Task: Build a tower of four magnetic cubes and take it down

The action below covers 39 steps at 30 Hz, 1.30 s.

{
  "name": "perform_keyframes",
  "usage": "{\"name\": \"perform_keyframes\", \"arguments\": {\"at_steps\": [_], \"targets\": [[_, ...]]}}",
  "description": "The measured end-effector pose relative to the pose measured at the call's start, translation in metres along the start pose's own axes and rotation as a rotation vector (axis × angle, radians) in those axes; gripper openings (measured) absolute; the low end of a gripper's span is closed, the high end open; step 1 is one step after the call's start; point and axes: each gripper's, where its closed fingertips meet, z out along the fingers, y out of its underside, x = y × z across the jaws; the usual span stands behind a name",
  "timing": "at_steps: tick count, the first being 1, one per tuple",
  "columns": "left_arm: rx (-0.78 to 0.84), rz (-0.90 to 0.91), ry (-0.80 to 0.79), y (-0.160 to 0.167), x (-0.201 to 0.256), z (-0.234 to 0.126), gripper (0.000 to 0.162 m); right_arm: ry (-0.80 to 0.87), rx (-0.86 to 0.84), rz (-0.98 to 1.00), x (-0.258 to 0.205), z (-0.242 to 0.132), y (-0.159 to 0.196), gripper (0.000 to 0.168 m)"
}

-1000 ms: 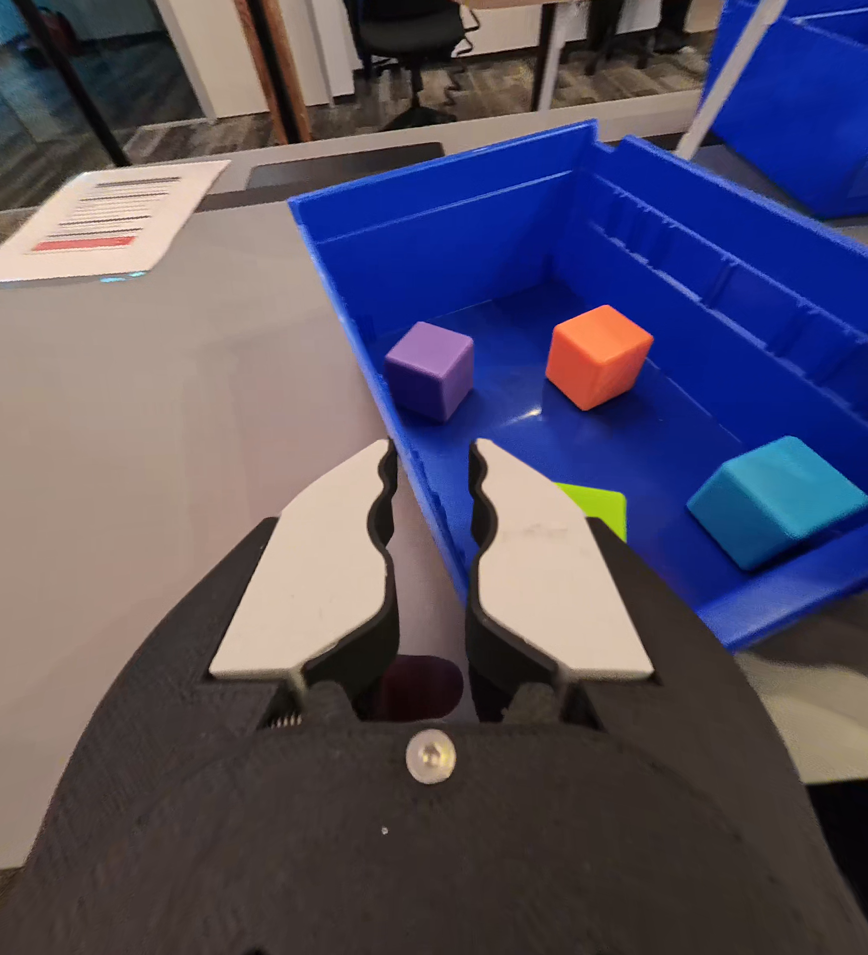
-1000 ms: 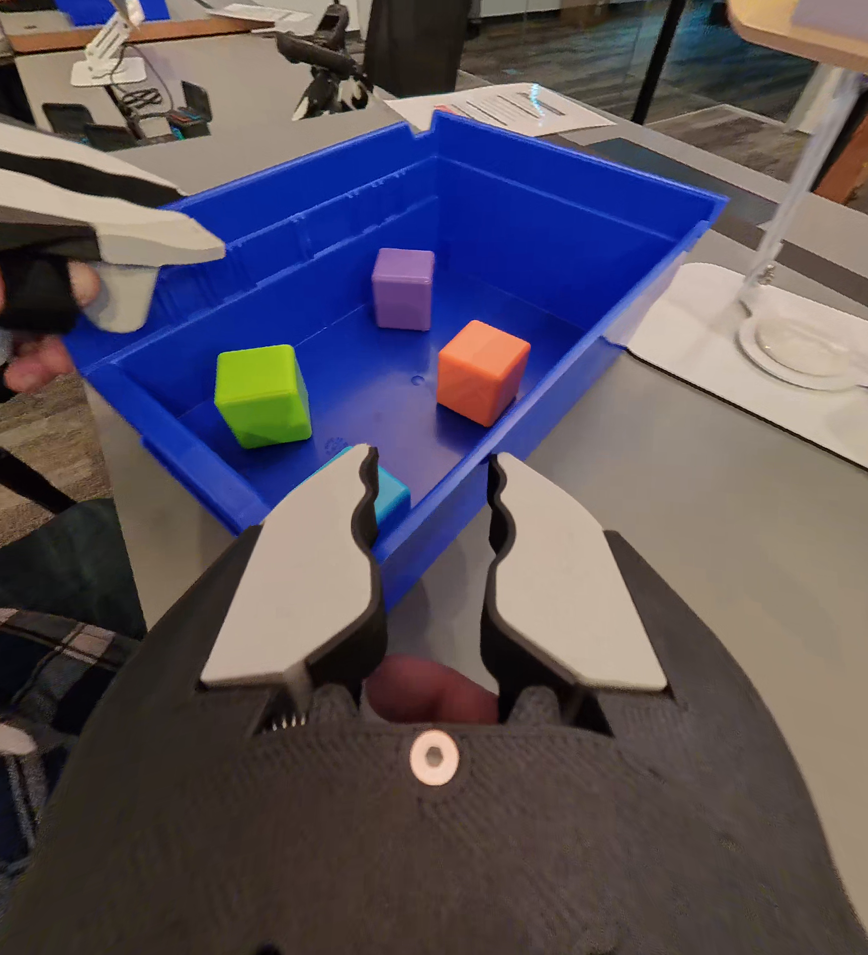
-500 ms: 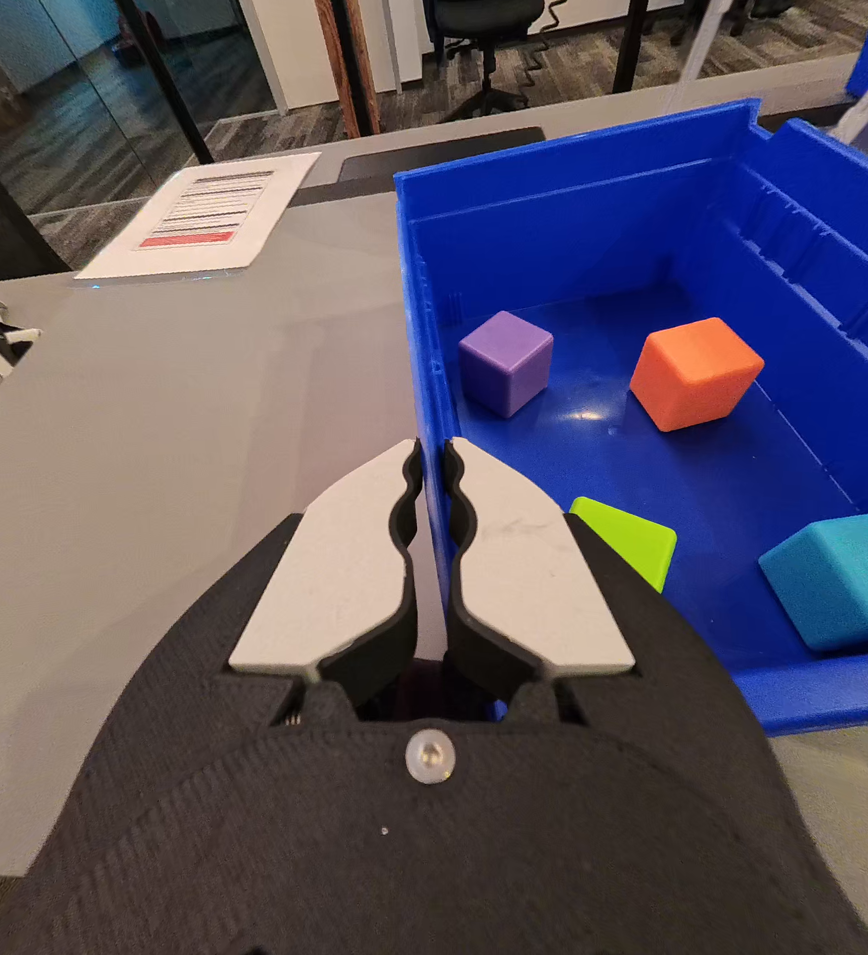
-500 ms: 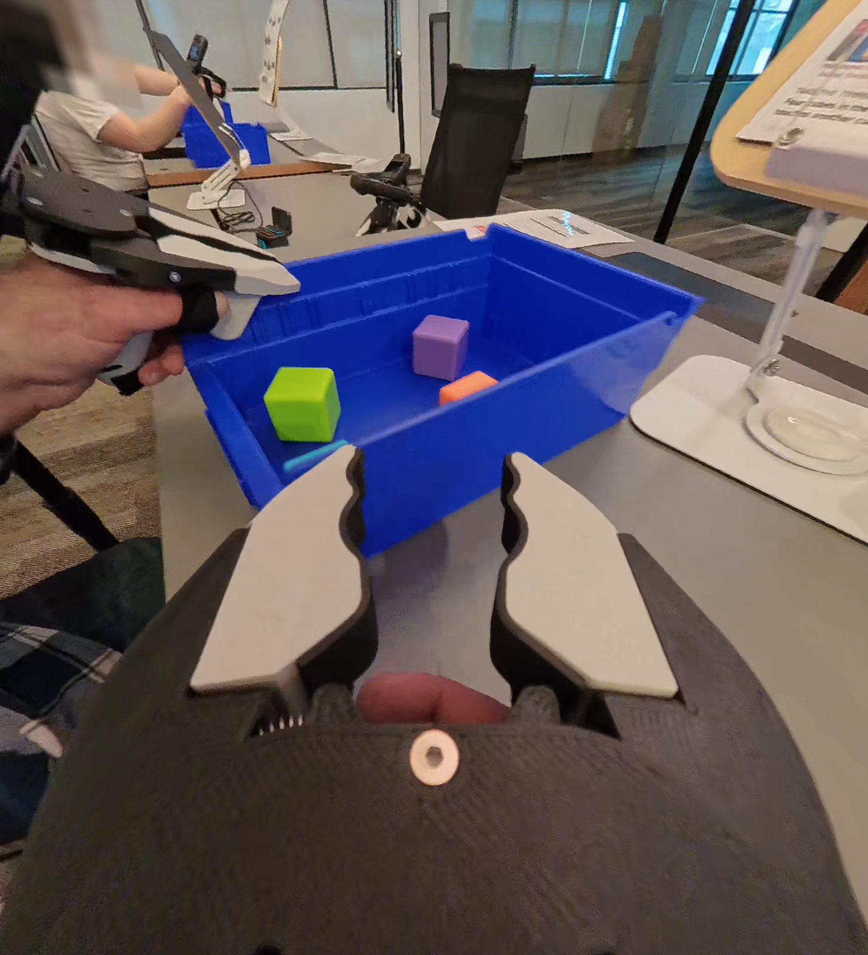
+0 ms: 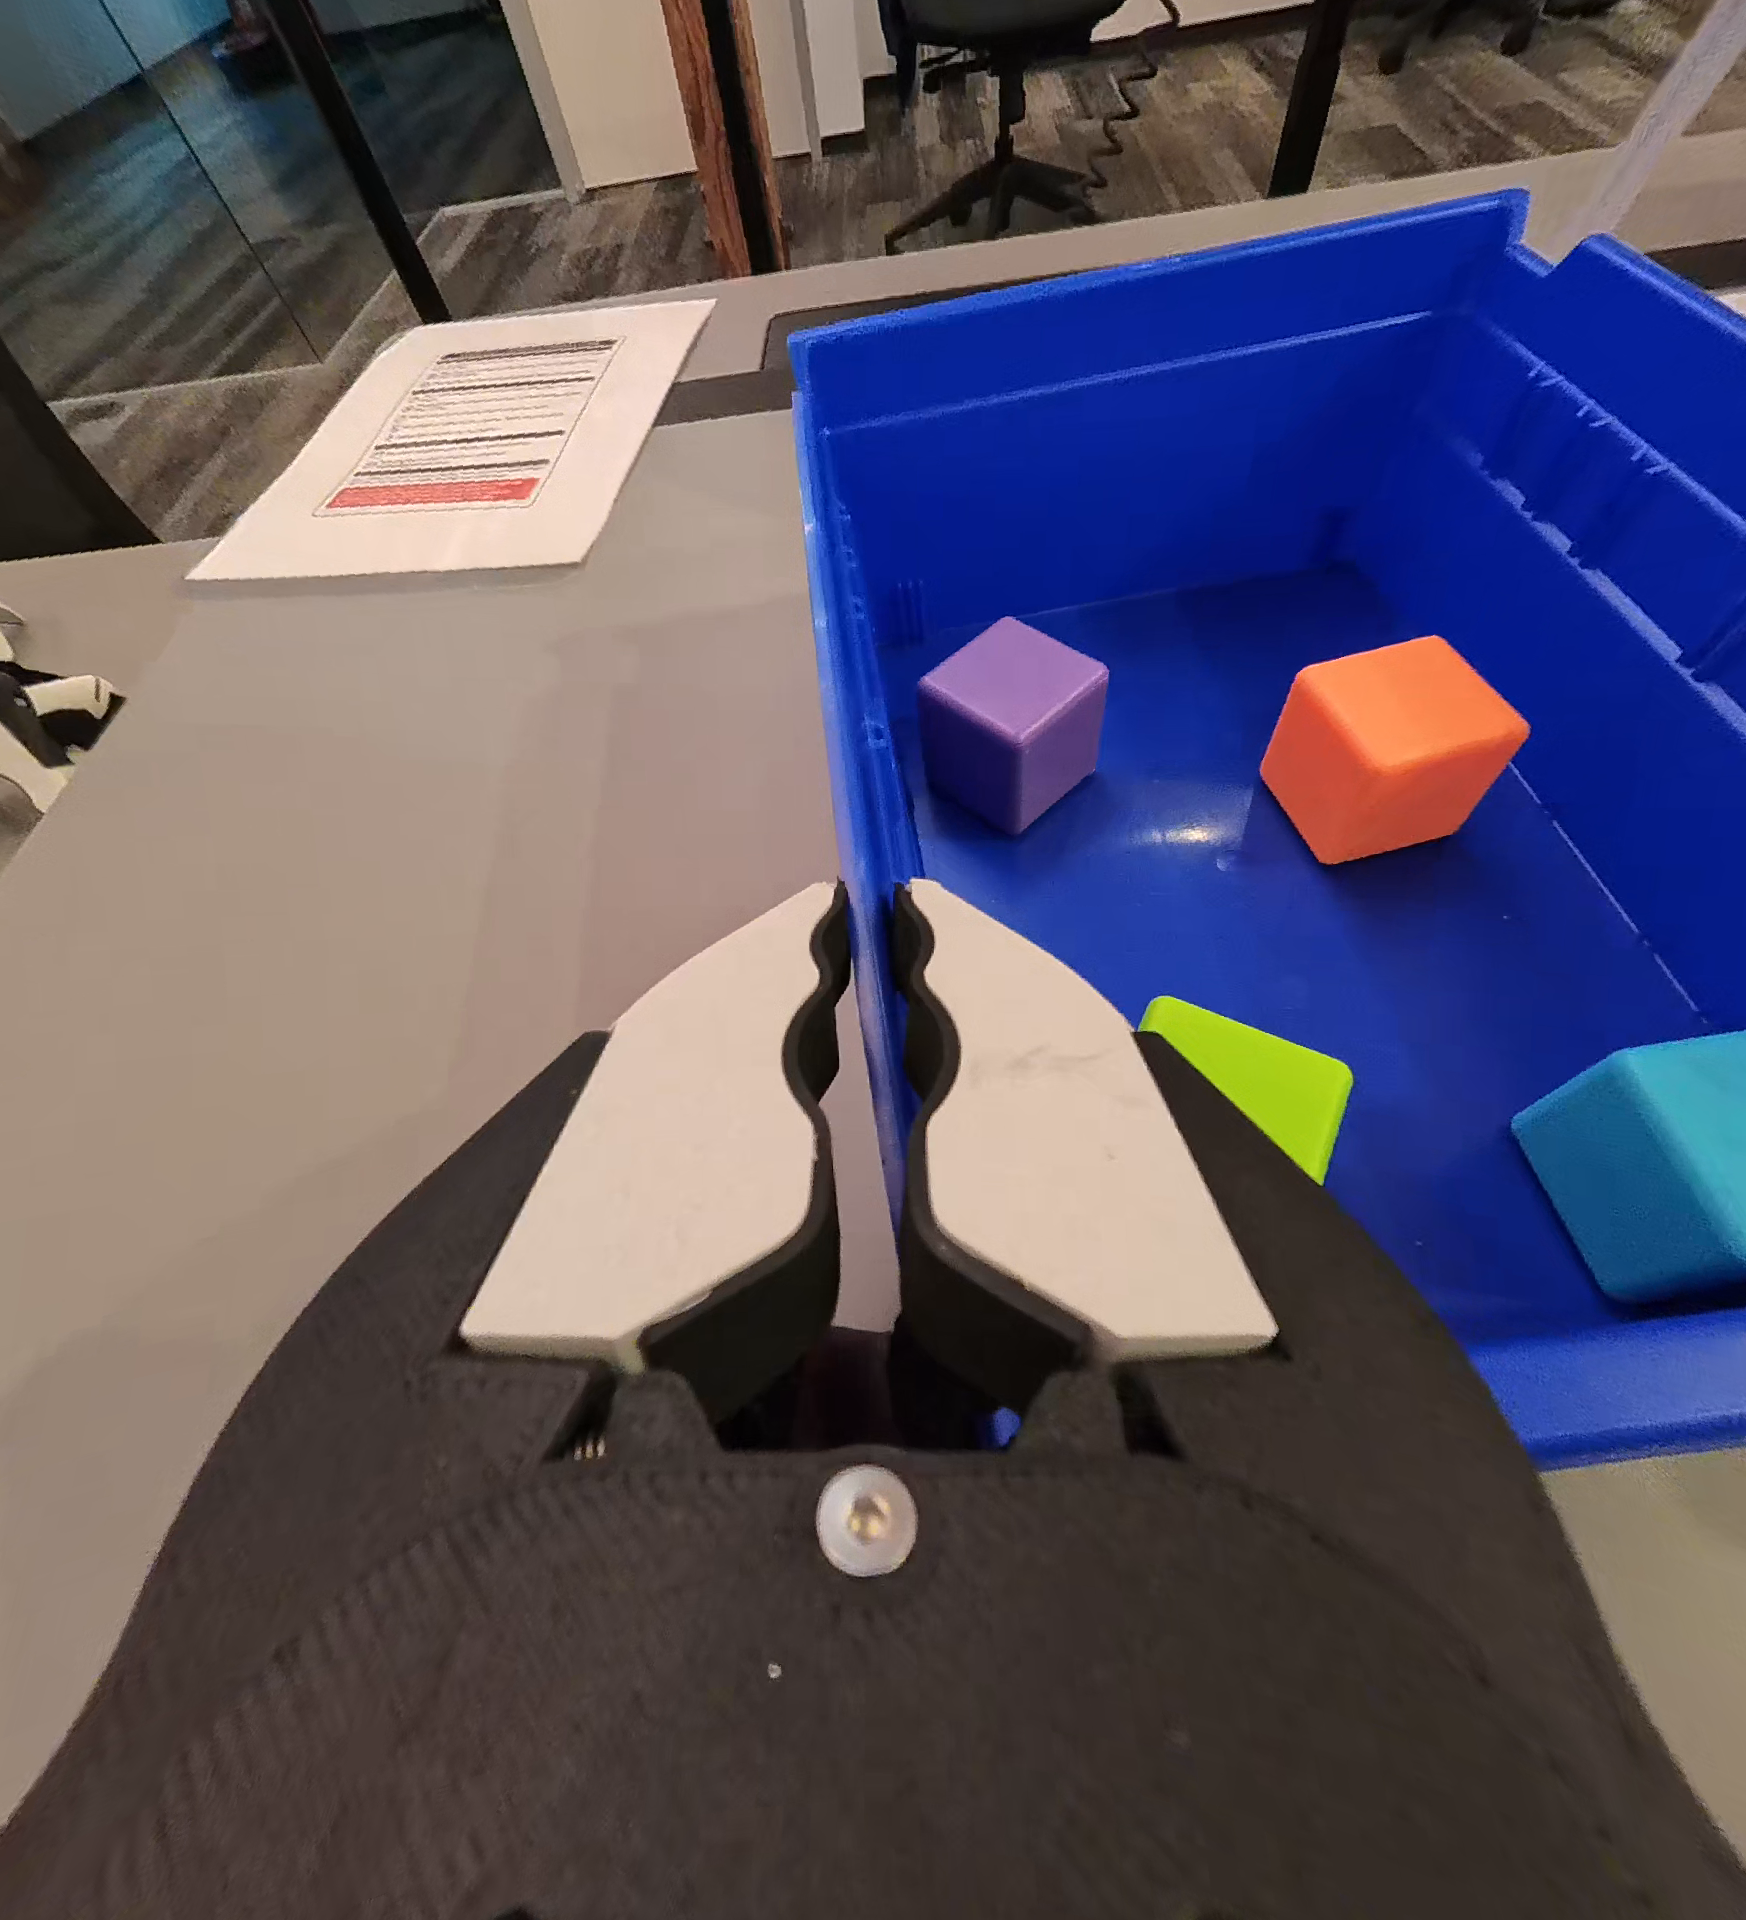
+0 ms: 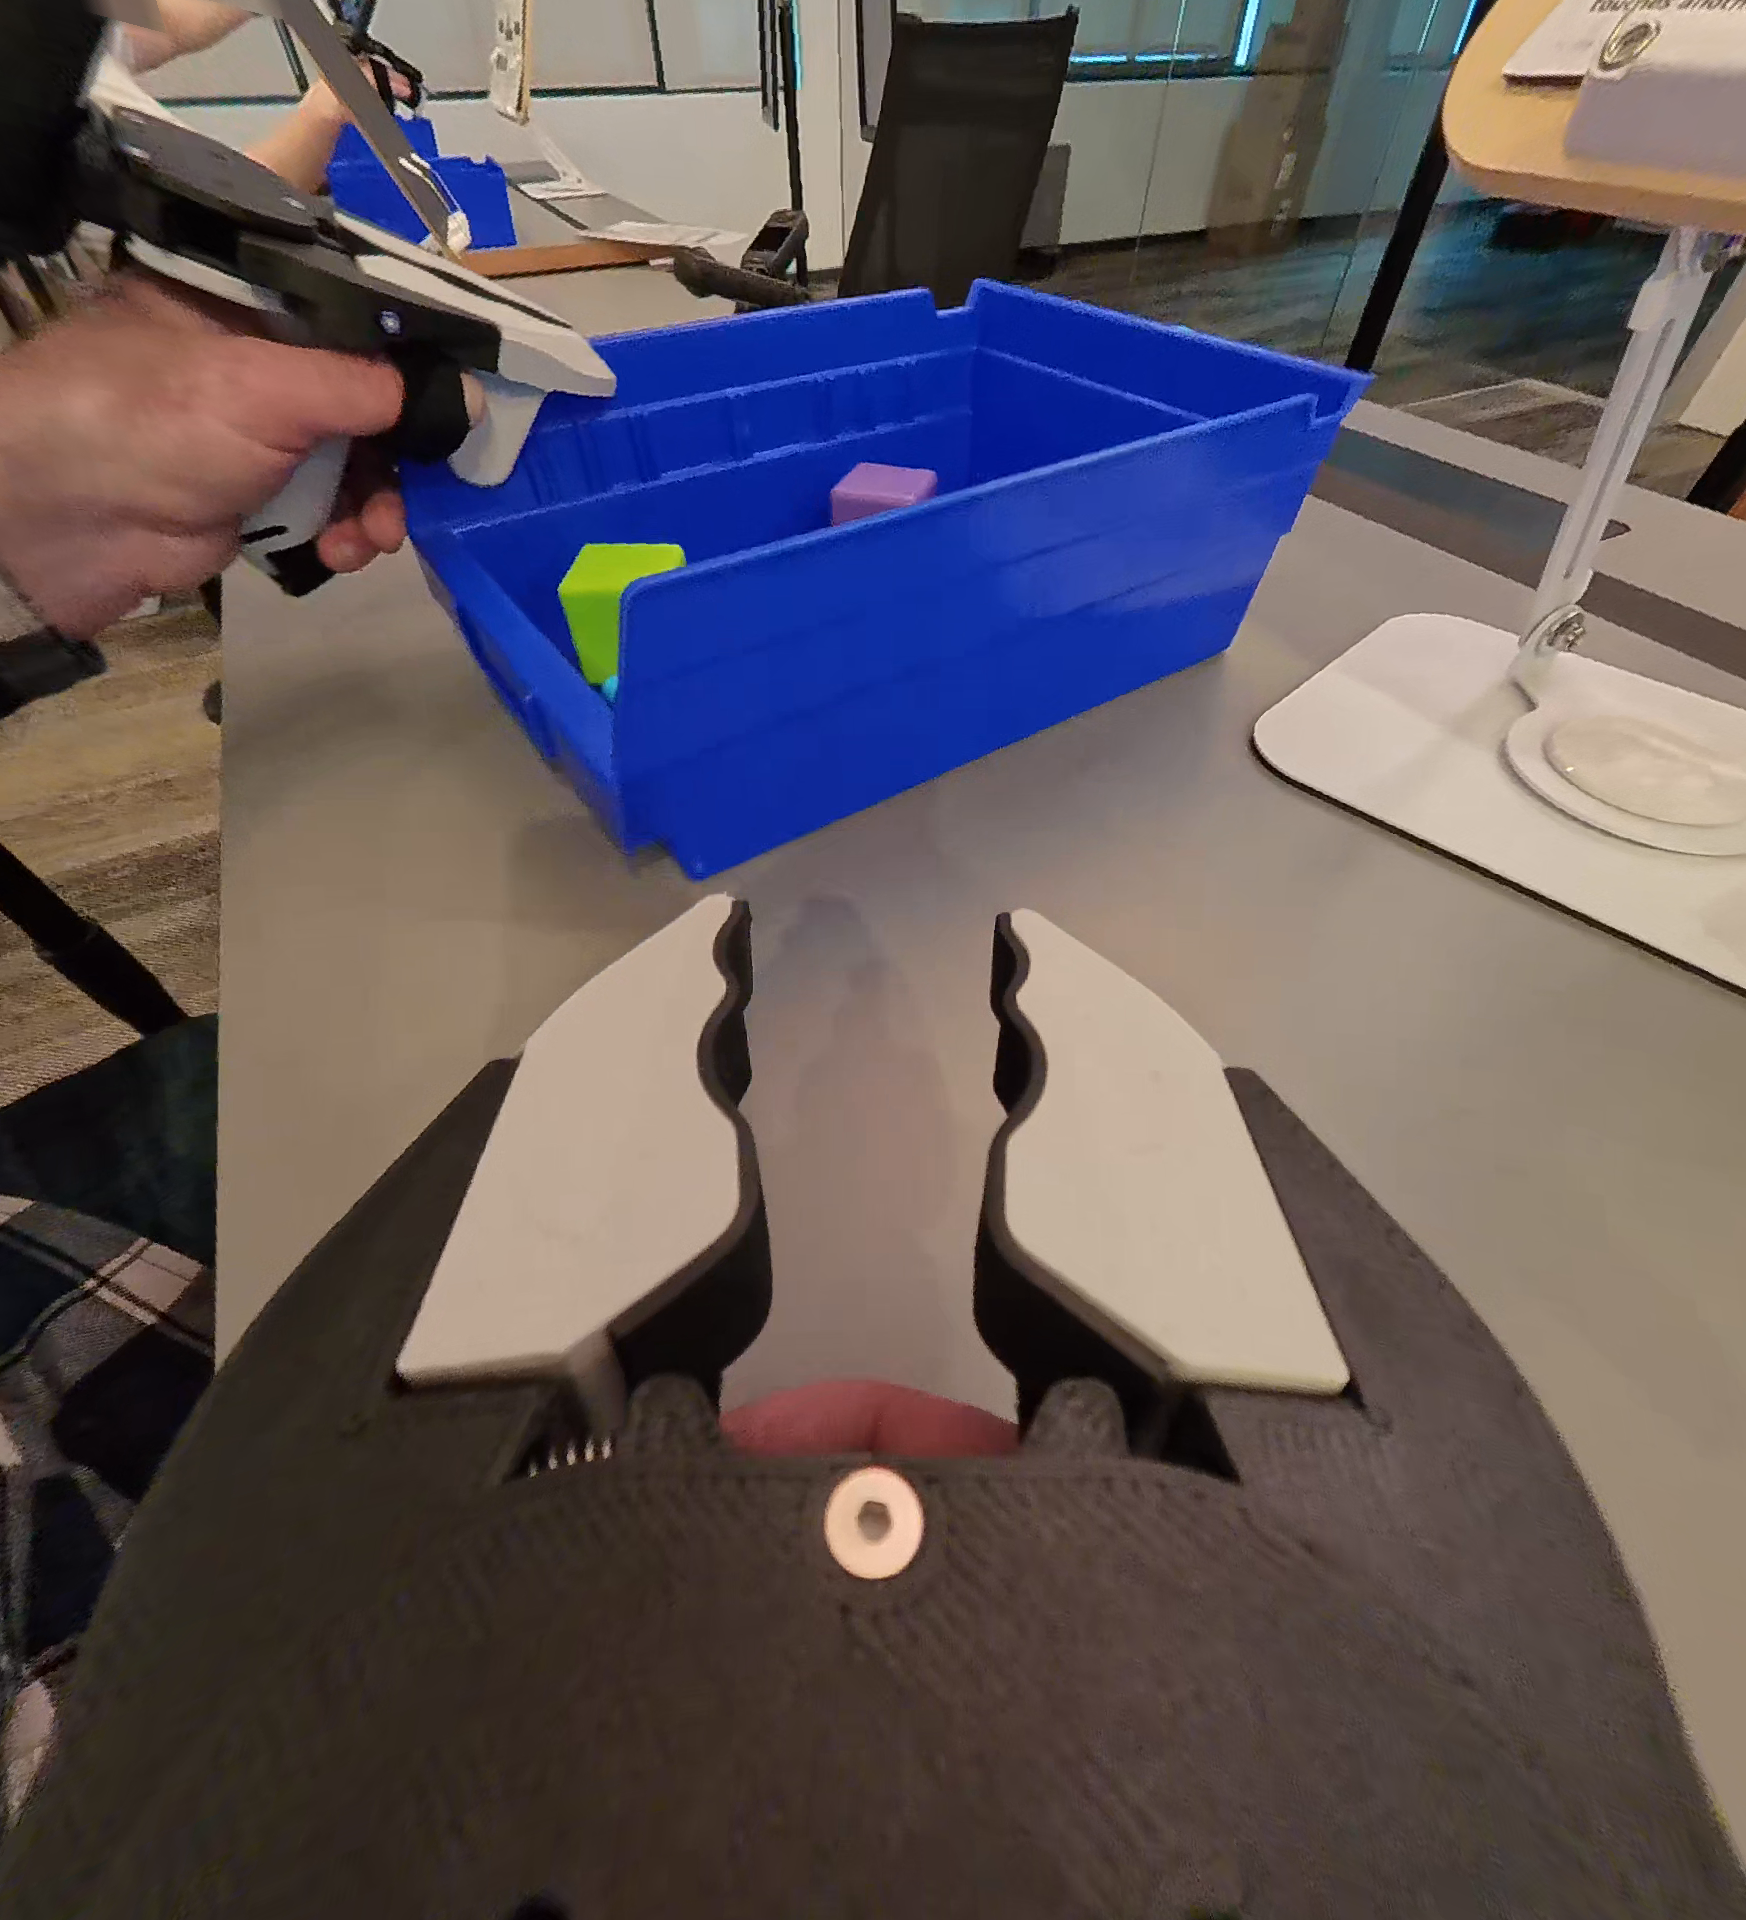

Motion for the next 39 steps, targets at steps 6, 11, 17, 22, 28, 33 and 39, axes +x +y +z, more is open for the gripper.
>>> {"name": "perform_keyframes", "arguments": {"at_steps": [6, 11, 17, 22, 28, 33, 39], "targets": [[-0.019, 0.027, 0.005, -0.010, -0.020, 0.028, 0.007, -0.009, 0.004, -0.011, -0.001, 0.000, 0.000, 0.043], [-0.014, 0.044, 0.035, -0.020, -0.033, 0.052, 0.007, -0.027, -0.005, -0.025, -0.005, 0.002, 0.001, 0.042], [-0.020, 0.062, 0.057, -0.031, -0.046, 0.082, 0.007, -0.037, -0.006, -0.031, -0.007, 0.002, 0.002, 0.040], [-0.022, 0.074, 0.075, -0.041, -0.057, 0.106, 0.008, -0.046, -0.004, -0.032, -0.007, 0.002, 0.002, 0.039], [-0.019, 0.074, 0.094, -0.054, -0.068, 0.137, 0.007, -0.063, -0.003, -0.034, -0.009, 0.001, 0.001, 0.038], [-0.022, 0.066, 0.087, -0.065, -0.077, 0.163, 0.007, -0.070, 0.003, -0.030, -0.009, 0.000, 0.001, 0.038], [-0.024, 0.079, 0.079, -0.077, -0.085, 0.190, 0.008, -0.074, 0.004, -0.024, -0.009, 0.000, 0.000, 0.037]]}}
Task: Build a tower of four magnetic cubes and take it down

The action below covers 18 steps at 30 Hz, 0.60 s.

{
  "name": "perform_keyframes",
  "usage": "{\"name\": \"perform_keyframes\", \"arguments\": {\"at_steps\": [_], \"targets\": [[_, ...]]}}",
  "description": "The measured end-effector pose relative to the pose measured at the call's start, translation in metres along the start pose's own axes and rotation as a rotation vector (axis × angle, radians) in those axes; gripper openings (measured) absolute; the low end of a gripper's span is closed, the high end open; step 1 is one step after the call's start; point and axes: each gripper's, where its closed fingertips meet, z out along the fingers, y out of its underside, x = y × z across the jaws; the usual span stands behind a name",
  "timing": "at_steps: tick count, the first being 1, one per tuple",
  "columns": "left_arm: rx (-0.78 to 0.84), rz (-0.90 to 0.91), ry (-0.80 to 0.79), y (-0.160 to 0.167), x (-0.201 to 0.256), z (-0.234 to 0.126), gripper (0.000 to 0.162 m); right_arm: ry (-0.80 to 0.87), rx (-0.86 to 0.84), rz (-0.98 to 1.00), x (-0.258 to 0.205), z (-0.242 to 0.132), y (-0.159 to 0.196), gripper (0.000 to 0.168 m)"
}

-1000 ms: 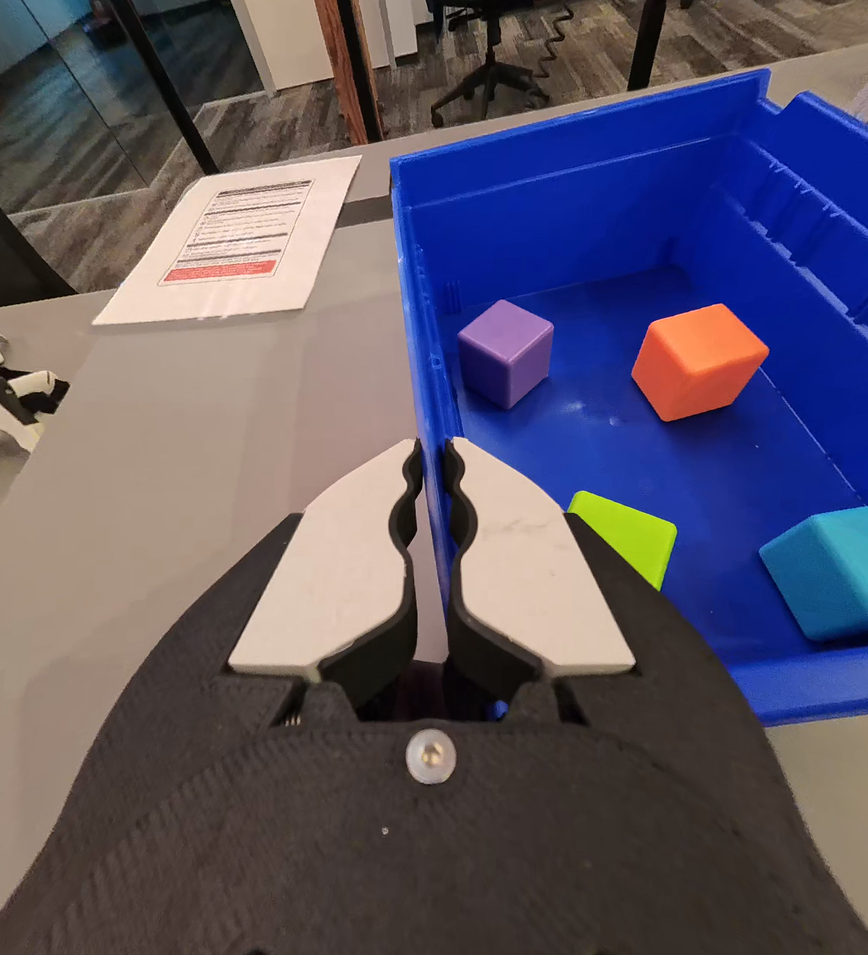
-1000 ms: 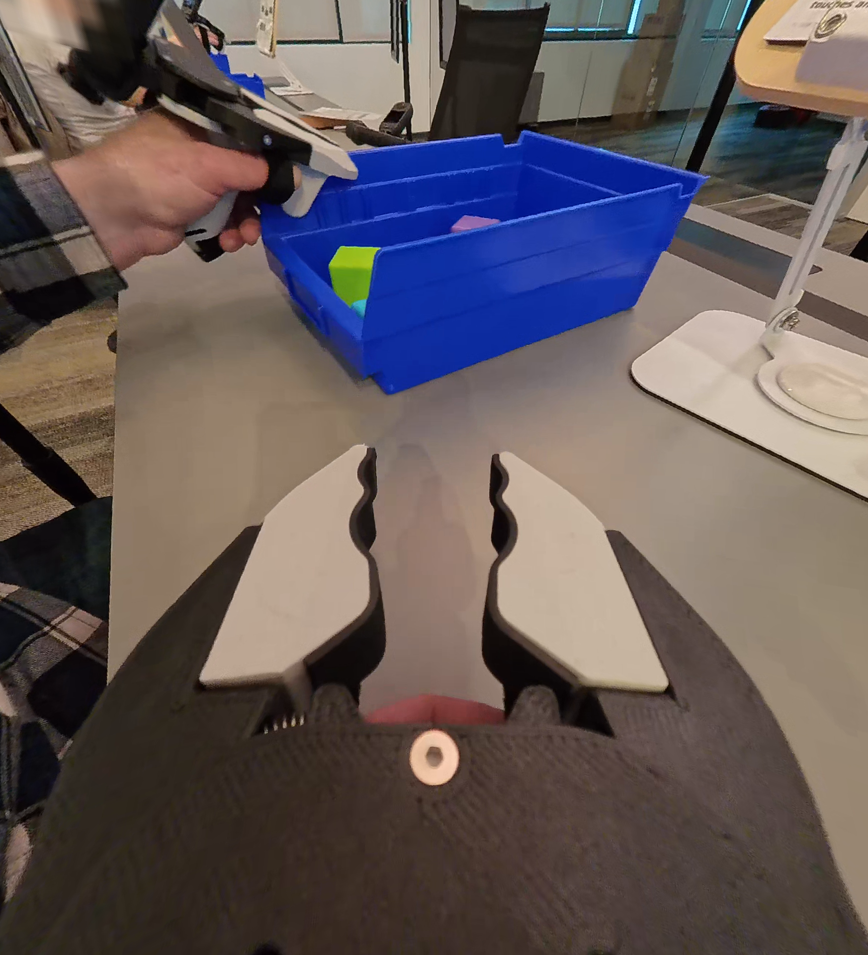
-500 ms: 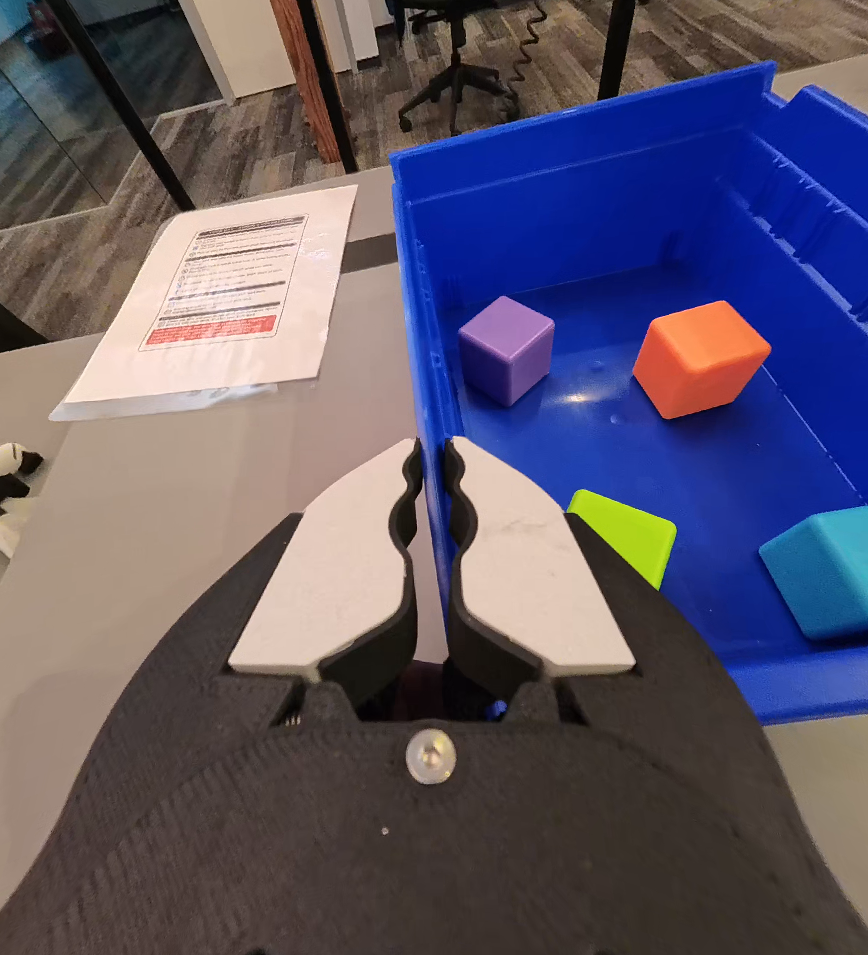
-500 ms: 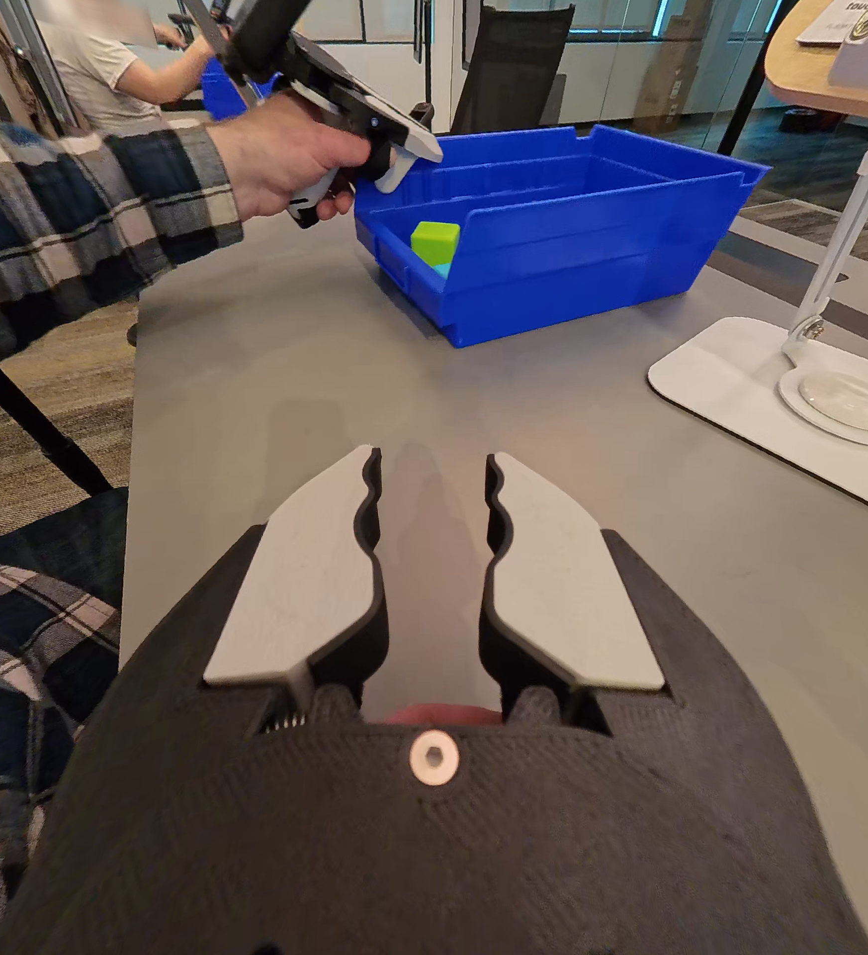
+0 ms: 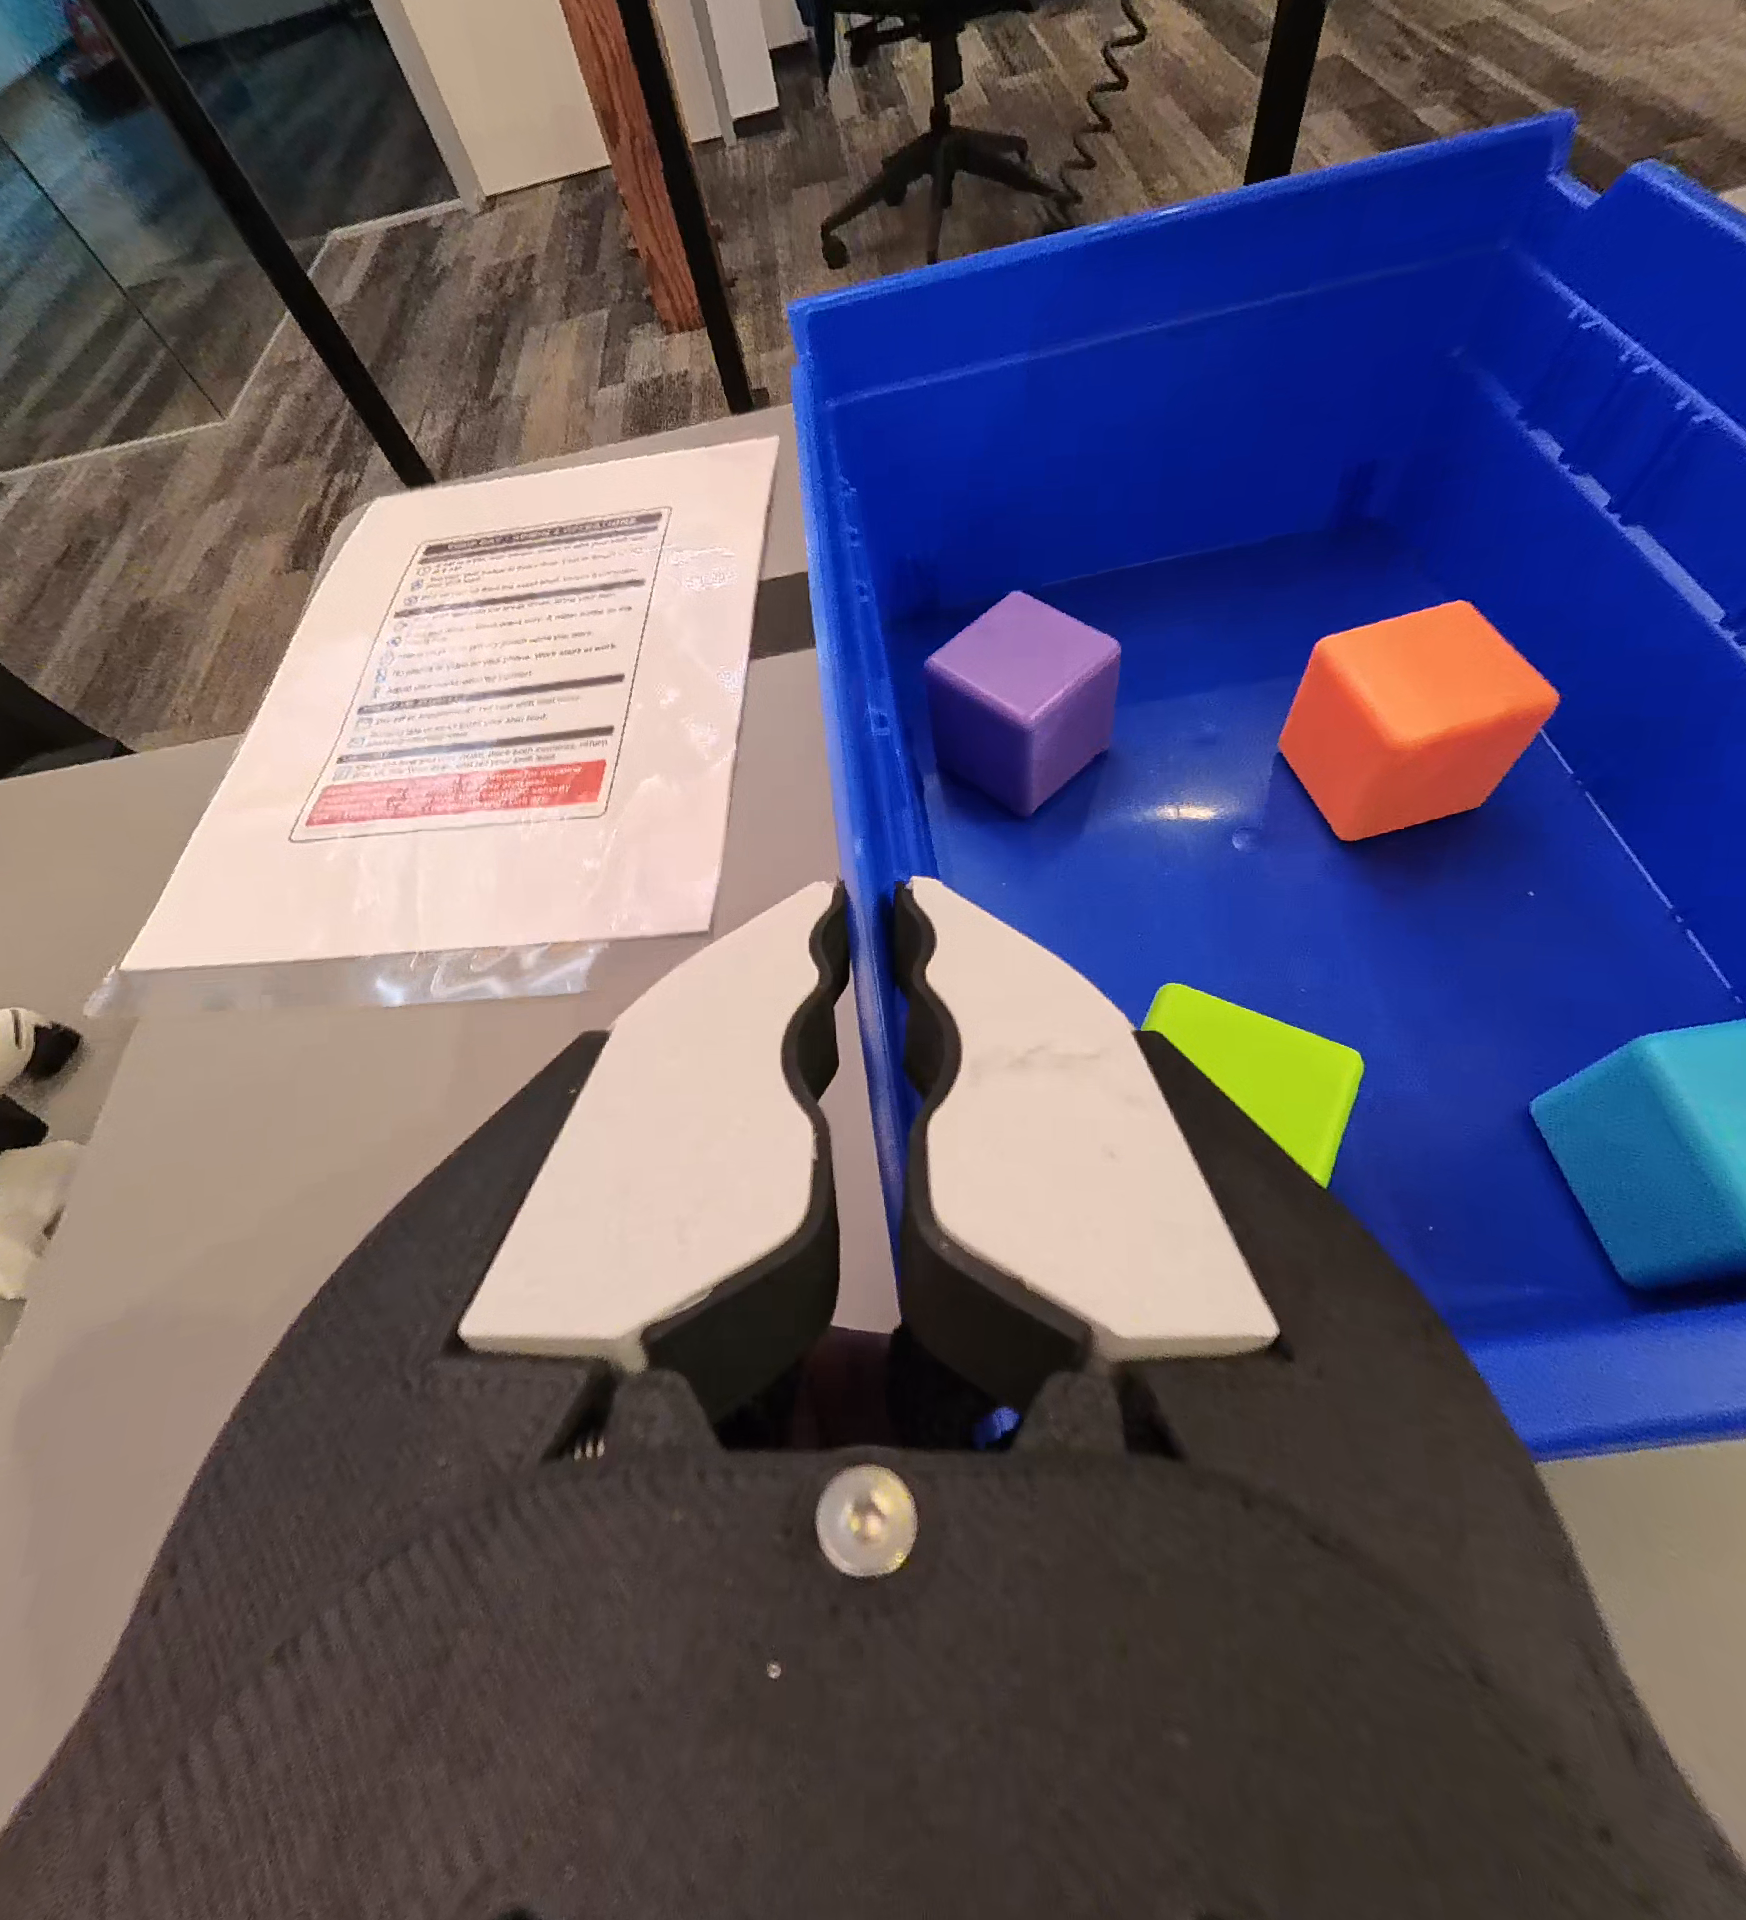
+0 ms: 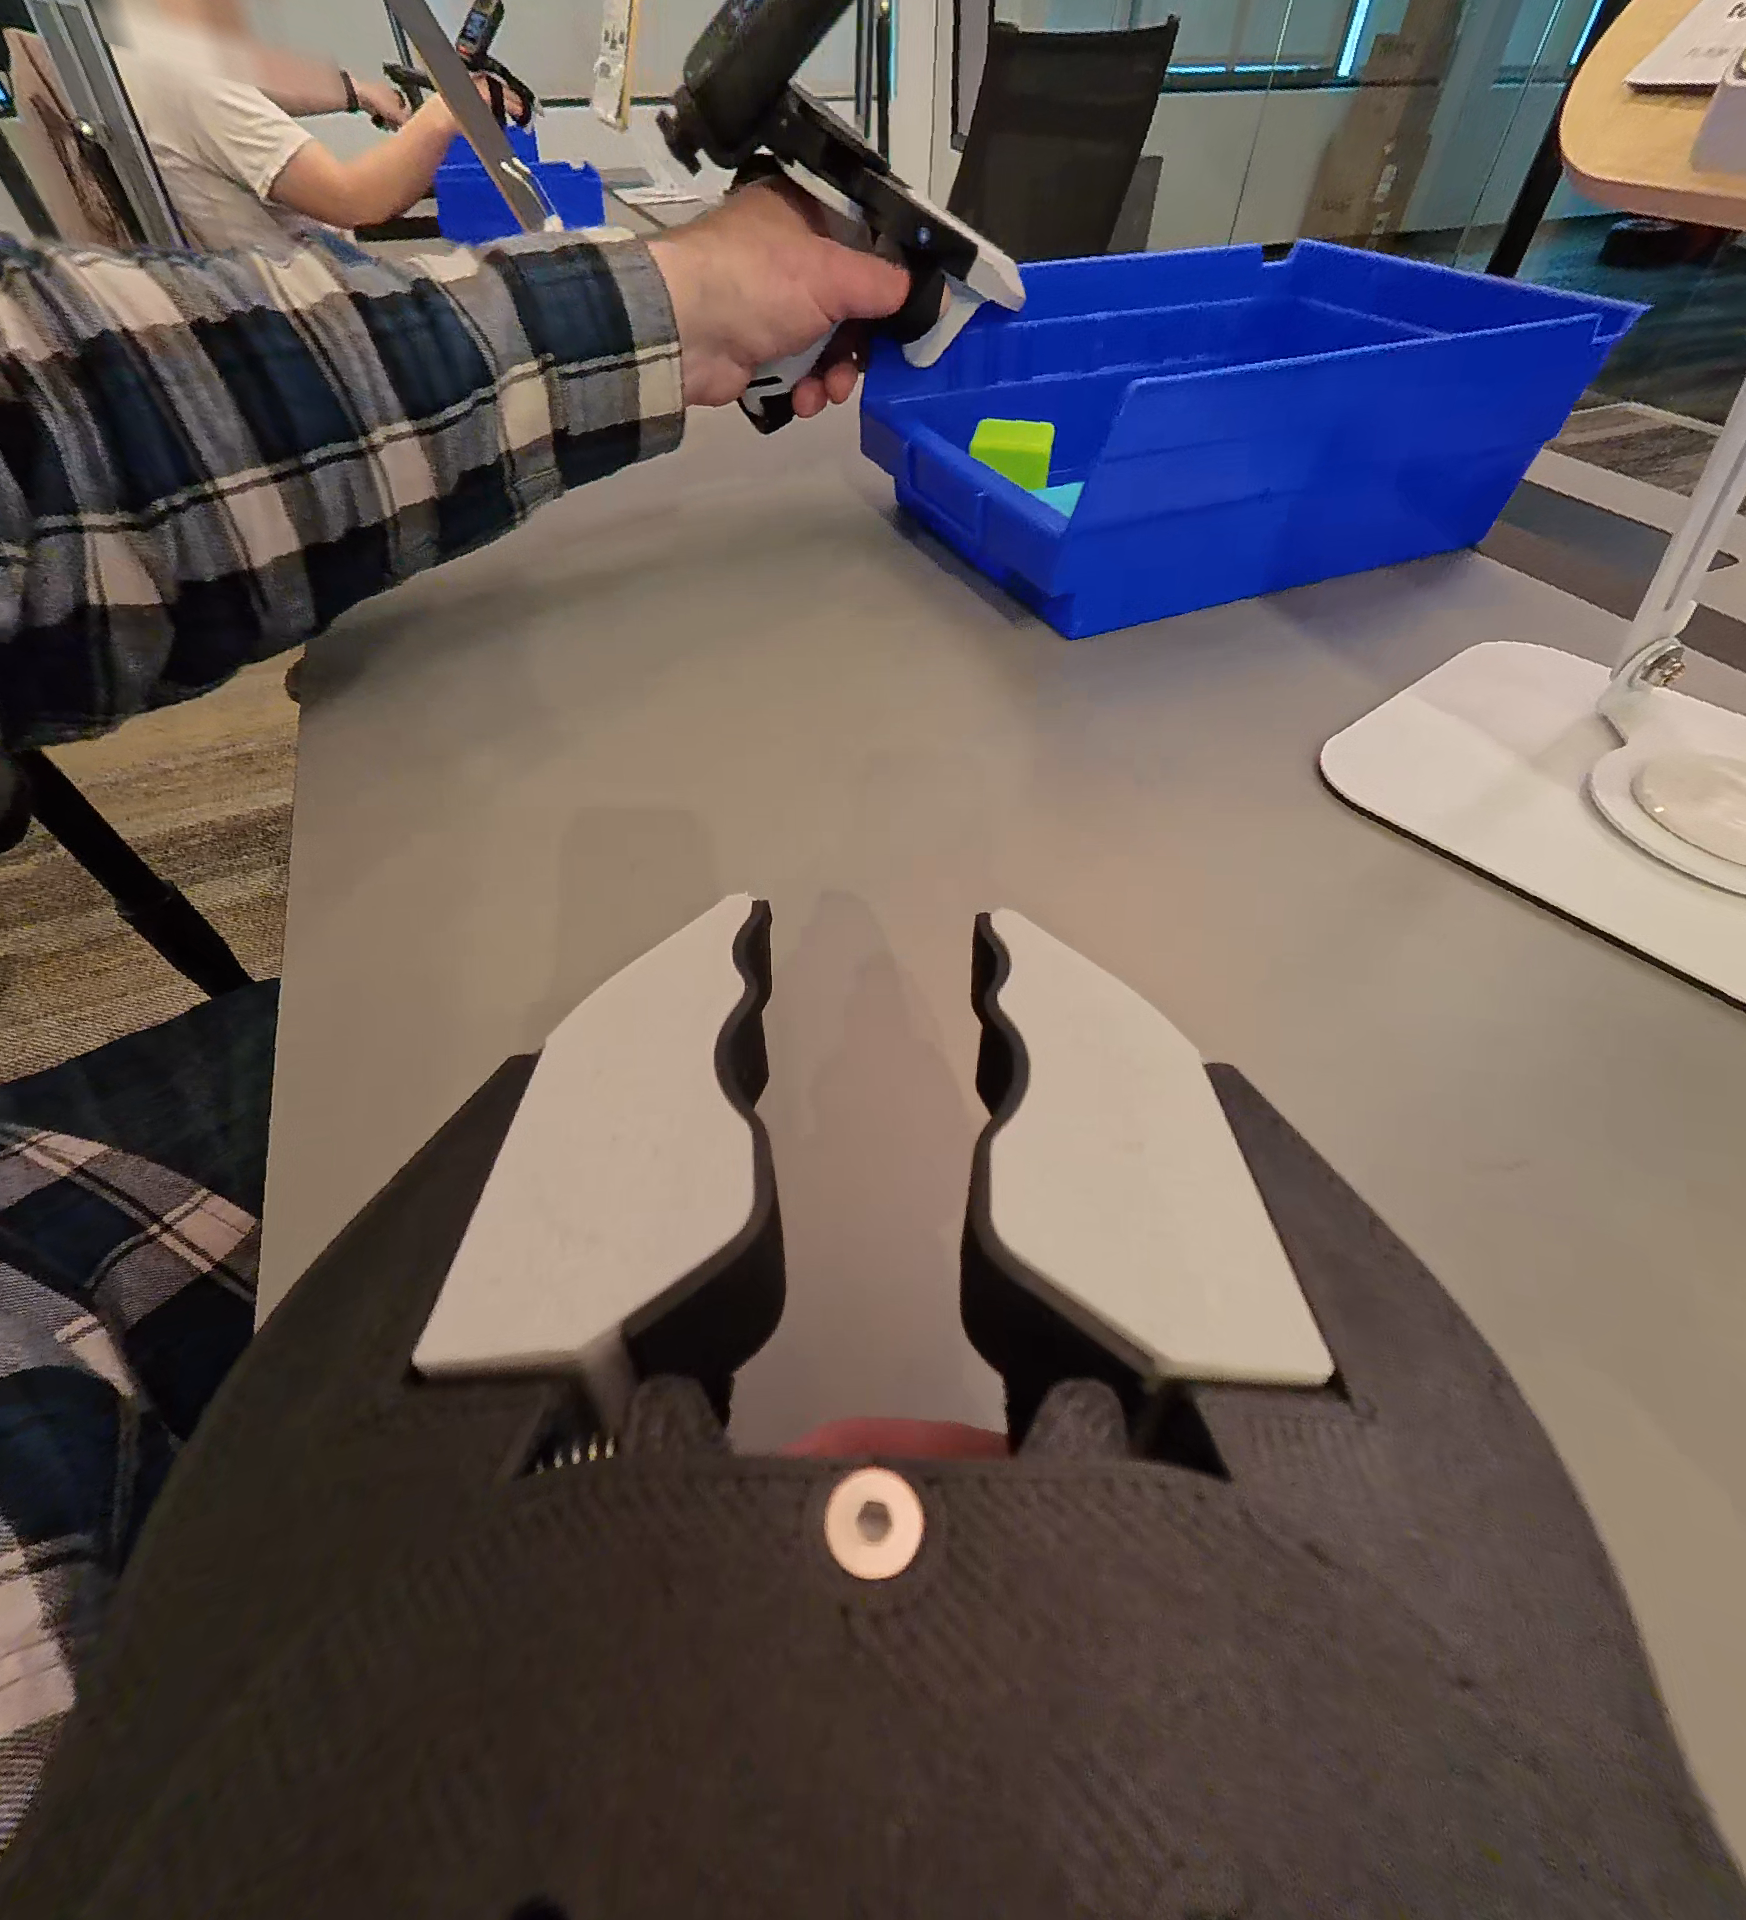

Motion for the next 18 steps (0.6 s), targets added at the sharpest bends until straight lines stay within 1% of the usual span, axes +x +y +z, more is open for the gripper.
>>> {"name": "perform_keyframes", "arguments": {"at_steps": [7, 18], "targets": [[0.006, -0.013, 0.002, -0.010, -0.008, 0.020, 0.007, -0.004, 0.000, 0.002, 0.000, 0.000, 0.000, 0.037], [0.011, -0.046, 0.011, -0.017, -0.009, 0.033, 0.007, -0.007, 0.003, -0.003, -0.001, 0.000, -0.001, 0.036]]}}
